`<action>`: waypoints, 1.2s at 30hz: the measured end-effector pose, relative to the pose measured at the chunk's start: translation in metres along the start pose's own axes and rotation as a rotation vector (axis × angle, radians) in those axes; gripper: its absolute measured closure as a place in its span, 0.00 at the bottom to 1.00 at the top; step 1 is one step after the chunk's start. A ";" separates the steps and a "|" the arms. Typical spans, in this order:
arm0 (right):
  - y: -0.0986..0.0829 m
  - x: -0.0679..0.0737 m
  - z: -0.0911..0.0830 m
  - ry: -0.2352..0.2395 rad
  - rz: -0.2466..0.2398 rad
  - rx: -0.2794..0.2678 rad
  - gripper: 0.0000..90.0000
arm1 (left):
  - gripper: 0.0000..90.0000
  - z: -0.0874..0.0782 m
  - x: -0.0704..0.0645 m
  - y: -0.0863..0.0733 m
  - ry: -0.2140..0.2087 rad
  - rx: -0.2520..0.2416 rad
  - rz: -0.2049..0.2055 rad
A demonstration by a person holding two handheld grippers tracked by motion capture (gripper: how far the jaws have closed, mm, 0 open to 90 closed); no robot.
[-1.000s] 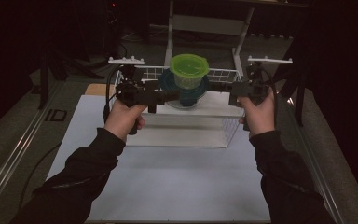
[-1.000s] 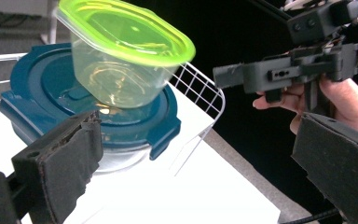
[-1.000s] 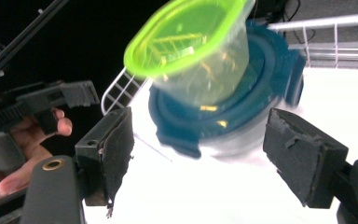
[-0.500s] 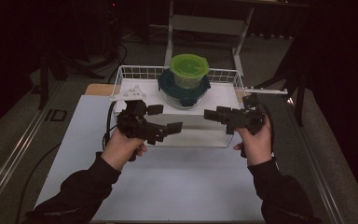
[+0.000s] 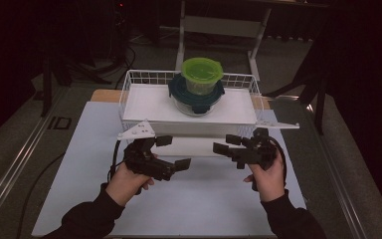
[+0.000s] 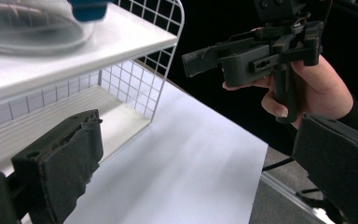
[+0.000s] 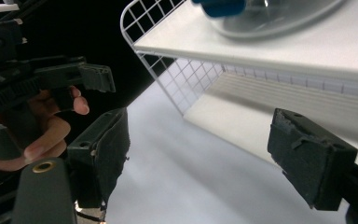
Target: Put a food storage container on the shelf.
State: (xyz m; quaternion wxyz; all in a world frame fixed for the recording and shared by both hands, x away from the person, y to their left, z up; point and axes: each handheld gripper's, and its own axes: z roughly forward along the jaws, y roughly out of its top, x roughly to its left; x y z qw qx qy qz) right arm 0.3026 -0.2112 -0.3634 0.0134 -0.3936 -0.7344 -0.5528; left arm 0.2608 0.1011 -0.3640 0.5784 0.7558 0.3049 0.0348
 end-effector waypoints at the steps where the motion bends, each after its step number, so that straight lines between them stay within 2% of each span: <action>1: -0.004 -0.001 0.001 0.001 -0.001 0.001 0.22 | 0.01 0.000 -0.001 -0.003 -0.001 0.001 0.004; 5: -0.019 -0.003 0.003 0.008 0.003 0.005 0.22 | 0.01 -0.001 -0.003 -0.018 -0.005 0.000 0.013; 8: -0.029 -0.006 0.003 0.012 0.007 0.001 0.22 | 0.01 -0.001 -0.004 -0.032 0.014 0.012 0.026; 10: -0.036 -0.007 0.004 0.010 0.006 0.002 0.22 | 0.01 -0.002 -0.003 -0.039 0.012 0.018 0.019; 13: -0.046 -0.010 0.004 0.015 0.015 0.007 0.22 | 0.01 -0.004 -0.001 -0.049 0.014 0.005 0.014; 16: -0.056 -0.013 0.004 0.016 0.016 0.007 0.22 | 0.01 -0.006 -0.001 -0.058 0.023 0.000 0.030; 22: -0.074 -0.016 0.004 0.012 0.011 0.014 0.22 | 0.01 -0.006 -0.002 -0.078 0.022 0.030 0.038; 26: -0.088 -0.019 0.005 0.018 0.017 0.024 0.22 | 0.01 -0.004 -0.005 -0.090 0.021 0.048 0.066; 31: -0.105 -0.025 0.005 0.022 0.031 0.039 0.22 | 0.01 -0.002 -0.005 -0.105 0.007 0.064 0.043; 36: -0.119 -0.029 0.004 0.015 0.030 0.061 0.22 | 0.01 -0.001 -0.005 -0.118 0.015 0.069 0.056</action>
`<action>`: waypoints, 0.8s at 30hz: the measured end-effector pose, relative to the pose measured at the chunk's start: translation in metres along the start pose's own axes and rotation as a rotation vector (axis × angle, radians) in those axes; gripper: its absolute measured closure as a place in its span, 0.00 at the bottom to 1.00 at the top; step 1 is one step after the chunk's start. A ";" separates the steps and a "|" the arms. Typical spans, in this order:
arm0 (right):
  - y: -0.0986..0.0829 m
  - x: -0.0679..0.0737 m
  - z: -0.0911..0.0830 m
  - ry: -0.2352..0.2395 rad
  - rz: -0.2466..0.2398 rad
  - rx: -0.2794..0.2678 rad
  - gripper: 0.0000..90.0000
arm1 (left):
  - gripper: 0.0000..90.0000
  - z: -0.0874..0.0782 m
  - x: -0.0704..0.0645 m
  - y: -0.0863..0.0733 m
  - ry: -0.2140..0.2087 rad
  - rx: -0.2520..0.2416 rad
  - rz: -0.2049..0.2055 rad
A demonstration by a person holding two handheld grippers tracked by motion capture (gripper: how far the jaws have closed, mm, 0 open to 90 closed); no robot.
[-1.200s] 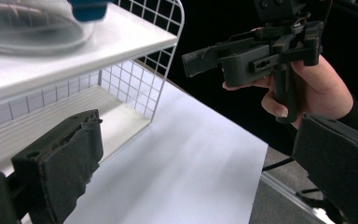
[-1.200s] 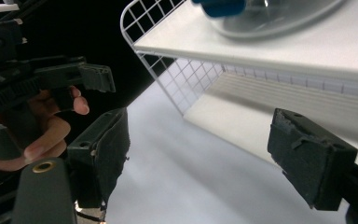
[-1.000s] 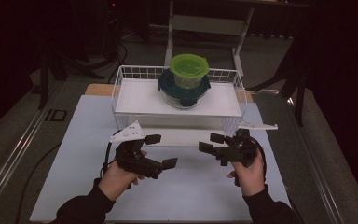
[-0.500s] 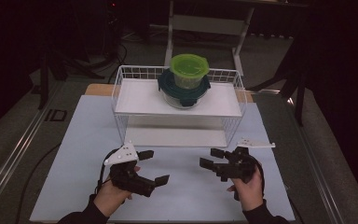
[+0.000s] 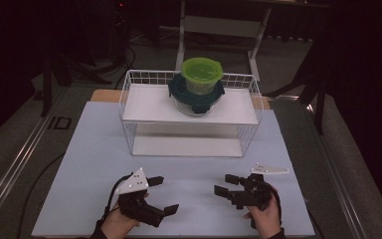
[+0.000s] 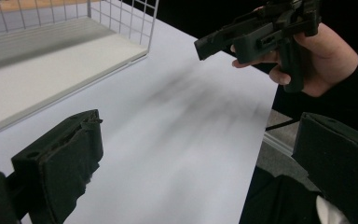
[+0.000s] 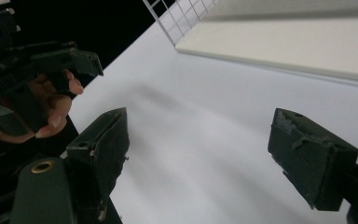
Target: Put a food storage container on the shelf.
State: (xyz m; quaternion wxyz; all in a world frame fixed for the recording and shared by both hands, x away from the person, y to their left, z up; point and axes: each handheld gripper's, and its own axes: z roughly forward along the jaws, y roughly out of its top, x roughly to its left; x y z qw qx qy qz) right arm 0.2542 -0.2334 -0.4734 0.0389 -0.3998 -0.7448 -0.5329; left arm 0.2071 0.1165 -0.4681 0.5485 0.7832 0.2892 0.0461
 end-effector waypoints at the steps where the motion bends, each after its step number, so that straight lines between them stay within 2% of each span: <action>1: -0.002 -0.001 -0.001 -0.007 -0.005 0.003 0.22 | 0.01 0.000 0.000 -0.002 0.001 0.000 0.004; 7: -0.013 -0.004 -0.007 -0.014 -0.027 0.002 0.22 | 0.01 -0.001 0.001 -0.014 -0.003 -0.013 0.015; 12: -0.024 -0.008 -0.012 -0.031 -0.052 0.021 0.21 | 0.01 -0.005 0.003 -0.023 0.005 -0.032 0.002; 19: -0.035 -0.015 -0.018 -0.044 -0.053 0.034 0.21 | 0.01 -0.009 0.003 -0.030 0.019 -0.048 0.003; 24: -0.034 -0.023 -0.023 -0.045 -0.027 0.000 0.21 | 0.01 -0.012 0.005 -0.036 0.024 -0.054 -0.001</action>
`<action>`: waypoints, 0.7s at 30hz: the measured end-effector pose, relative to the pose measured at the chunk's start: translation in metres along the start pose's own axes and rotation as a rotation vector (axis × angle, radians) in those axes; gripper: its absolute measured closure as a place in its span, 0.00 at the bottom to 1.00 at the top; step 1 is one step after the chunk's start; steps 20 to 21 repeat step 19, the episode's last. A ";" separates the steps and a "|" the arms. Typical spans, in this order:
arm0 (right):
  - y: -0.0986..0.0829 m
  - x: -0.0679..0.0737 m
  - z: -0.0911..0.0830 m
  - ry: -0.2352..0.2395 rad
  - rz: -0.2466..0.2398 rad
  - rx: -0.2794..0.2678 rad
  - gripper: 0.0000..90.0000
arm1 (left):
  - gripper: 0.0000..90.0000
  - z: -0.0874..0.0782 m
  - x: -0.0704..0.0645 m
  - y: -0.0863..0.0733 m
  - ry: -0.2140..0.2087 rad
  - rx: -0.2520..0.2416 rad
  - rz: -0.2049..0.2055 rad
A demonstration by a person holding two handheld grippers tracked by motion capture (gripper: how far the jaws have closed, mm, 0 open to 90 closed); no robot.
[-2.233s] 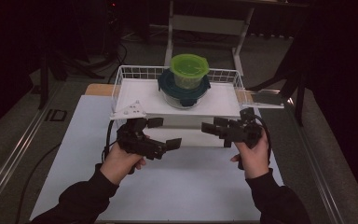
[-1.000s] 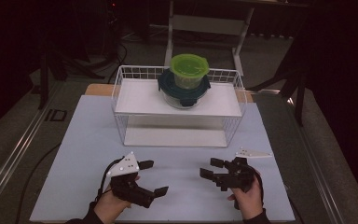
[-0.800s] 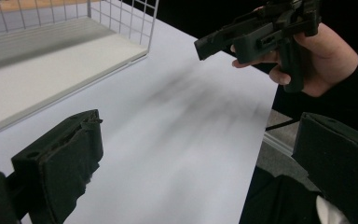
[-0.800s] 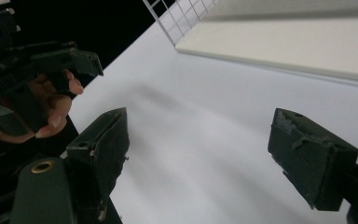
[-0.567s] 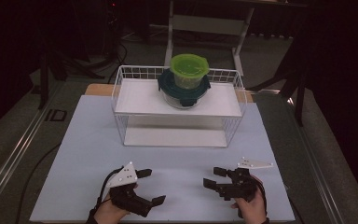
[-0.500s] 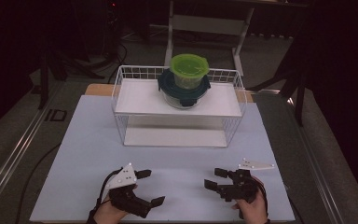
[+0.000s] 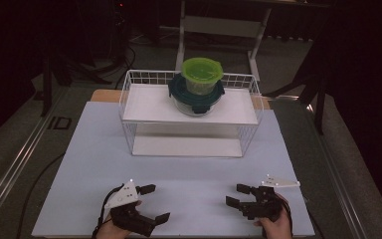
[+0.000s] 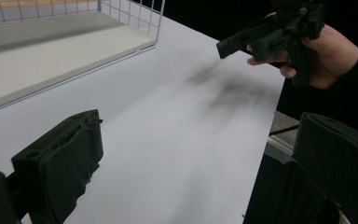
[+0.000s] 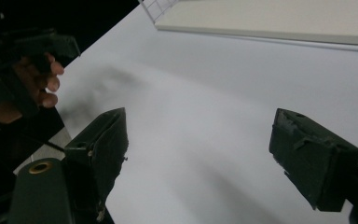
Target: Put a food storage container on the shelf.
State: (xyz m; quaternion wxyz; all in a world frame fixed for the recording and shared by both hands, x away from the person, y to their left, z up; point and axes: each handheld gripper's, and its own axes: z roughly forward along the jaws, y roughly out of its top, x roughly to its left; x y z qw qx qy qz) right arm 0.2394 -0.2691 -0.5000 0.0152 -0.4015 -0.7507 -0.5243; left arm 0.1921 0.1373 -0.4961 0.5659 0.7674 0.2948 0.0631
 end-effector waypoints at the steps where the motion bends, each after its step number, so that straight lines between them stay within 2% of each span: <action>1: 0.000 -0.001 0.000 -0.004 -0.001 -0.002 0.21 | 0.01 -0.001 0.001 0.000 0.001 -0.007 -0.002; 6: -0.001 -0.005 0.003 -0.021 -0.008 0.011 0.21 | 0.01 -0.001 0.005 -0.001 -0.001 -0.029 0.007; 11: 0.000 -0.007 0.005 -0.025 -0.014 0.017 0.21 | 0.01 0.000 0.005 -0.001 0.001 -0.021 0.021; 21: 0.000 -0.007 0.005 -0.032 -0.023 0.016 0.21 | 0.01 0.001 0.006 -0.001 -0.011 -0.033 0.012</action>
